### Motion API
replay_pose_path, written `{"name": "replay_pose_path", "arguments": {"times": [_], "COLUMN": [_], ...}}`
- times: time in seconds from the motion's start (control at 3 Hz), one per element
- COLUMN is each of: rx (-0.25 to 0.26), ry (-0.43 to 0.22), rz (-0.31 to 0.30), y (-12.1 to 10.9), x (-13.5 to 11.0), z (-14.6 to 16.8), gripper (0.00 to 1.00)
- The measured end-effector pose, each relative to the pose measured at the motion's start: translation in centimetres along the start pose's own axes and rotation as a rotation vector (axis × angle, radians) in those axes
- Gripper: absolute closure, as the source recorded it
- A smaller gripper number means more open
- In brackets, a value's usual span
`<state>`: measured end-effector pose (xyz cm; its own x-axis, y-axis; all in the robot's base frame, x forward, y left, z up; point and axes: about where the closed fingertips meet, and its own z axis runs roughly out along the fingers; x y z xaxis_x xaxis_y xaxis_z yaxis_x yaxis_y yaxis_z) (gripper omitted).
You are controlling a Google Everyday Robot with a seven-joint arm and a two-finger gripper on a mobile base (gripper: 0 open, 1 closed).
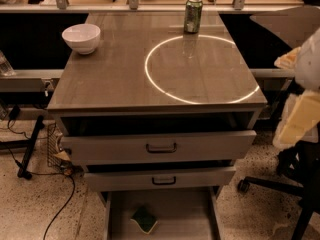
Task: Pick sponge from bottom drawer and place on counter
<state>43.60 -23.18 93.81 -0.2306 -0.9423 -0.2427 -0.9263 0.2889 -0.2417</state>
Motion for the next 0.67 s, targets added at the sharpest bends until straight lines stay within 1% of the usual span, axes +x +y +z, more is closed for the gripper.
{"name": "replay_pose_path", "arguments": {"times": [0.33,0.67], "rx": [-0.029,-0.07], "ry": [0.009,0.004], "rz": [0.004,-0.021], "y": [2.0,5.8], "x": [2.1,4.0], "z": [5.5,14.0], "gripper": [0.0,0.0]}}
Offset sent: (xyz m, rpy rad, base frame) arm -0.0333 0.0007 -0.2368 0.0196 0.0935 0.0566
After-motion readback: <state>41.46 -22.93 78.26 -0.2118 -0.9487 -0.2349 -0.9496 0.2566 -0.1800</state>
